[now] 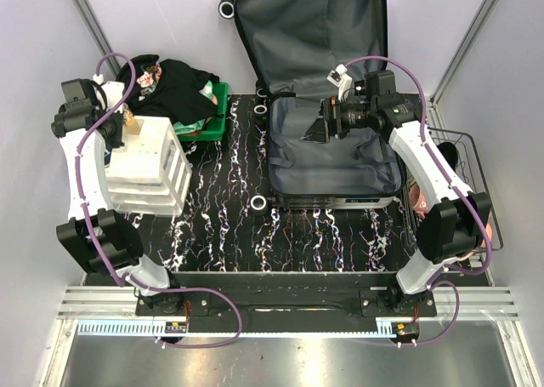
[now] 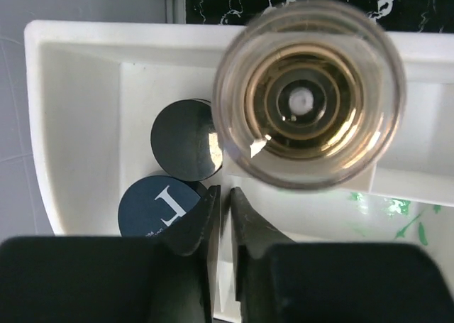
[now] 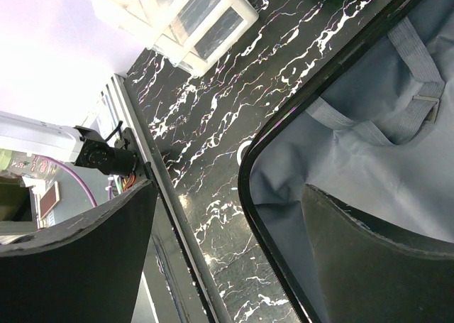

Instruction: Open, take out, and arrange the luggage

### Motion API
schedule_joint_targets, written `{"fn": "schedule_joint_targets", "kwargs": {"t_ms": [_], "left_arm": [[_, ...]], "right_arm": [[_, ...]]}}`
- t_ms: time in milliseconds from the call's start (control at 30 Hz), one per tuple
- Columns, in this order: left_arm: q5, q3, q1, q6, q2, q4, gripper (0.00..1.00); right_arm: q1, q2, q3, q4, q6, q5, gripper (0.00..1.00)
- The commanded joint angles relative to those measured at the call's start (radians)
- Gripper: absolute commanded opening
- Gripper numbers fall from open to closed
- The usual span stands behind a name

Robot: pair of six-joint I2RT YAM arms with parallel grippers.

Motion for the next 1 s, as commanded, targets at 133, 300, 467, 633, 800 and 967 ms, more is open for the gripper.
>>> {"fn": "schedule_joint_targets", "kwargs": {"t_ms": [133, 300, 467, 633, 800, 967], "left_arm": [[-0.07, 0.107, 0.014, -0.096, -0.021, -0.029, 0.74], [0.007, 0.26, 0.014, -0.135, -0.031, -0.11, 0.88], [0.117, 0.44, 0.012, -0.199, -0.018, -0.174, 0.99], [0.341, 0.57, -0.007, -0.276, -0.001, -0.168, 0.99], [0.349, 0.564, -0.225, -0.216, 0.028, -0.181, 0.99], [0.286, 0.446, -0.487, -0.23, 0.059, -0.102, 0.99]], "right_arm": [[-0.017, -0.046, 0.018, 0.013, -0.019, -0.006, 0.94], [-0.037, -0.031, 0.031, 0.013, -0.03, 0.002, 0.94], [-0.051, -0.02, 0.051, 0.012, -0.037, 0.022, 0.95], [-0.06, -0.027, 0.054, 0.035, -0.036, 0.072, 1.0], [-0.079, -0.089, 0.001, 0.122, -0.037, 0.155, 1.0], [-0.102, -0.132, -0.034, 0.133, -0.044, 0.238, 1.0]]}}
